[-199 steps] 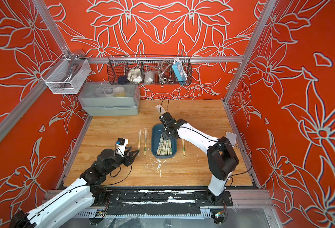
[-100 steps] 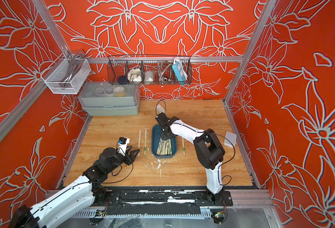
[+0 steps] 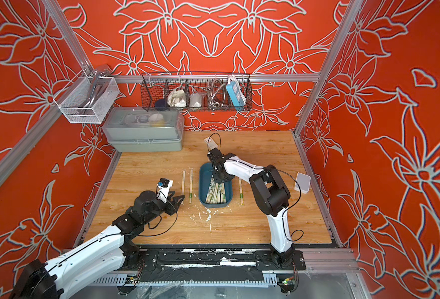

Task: Take the paired disposable chopsticks out of the storage box
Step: Pick up the paired disposable chopsticks from the storage box.

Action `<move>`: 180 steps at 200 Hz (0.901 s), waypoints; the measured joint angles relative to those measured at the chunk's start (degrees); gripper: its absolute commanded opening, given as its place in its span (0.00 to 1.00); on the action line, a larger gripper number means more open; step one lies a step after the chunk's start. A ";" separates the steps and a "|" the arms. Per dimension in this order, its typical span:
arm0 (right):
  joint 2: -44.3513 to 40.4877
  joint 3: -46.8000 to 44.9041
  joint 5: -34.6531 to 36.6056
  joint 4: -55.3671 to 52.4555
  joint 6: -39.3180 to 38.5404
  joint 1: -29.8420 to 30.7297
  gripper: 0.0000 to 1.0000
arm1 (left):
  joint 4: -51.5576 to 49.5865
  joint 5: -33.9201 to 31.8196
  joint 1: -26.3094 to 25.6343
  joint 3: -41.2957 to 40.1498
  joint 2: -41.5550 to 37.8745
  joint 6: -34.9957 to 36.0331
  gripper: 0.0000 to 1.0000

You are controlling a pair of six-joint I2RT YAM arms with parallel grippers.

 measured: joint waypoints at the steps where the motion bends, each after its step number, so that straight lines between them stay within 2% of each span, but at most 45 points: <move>1: 0.04 0.00 -0.07 0.07 0.00 0.00 0.25 | 0.02 0.00 0.00 0.00 0.00 0.00 0.59; 19: 0.07 0.04 -0.57 0.61 -0.13 -0.11 0.25 | 0.00 -0.02 0.00 0.00 0.07 0.04 0.59; 51: 0.11 0.04 -1.05 1.49 -0.28 -0.11 0.16 | 0.00 -0.22 0.00 0.00 0.26 0.22 0.59; 107: 0.09 0.04 -1.81 2.25 0.07 -0.11 0.08 | 0.00 -0.83 0.00 0.00 0.35 0.24 0.59; 180: -1.29 0.57 -1.84 0.96 0.20 -0.11 0.08 | 0.00 -1.11 0.00 0.00 0.35 0.57 0.60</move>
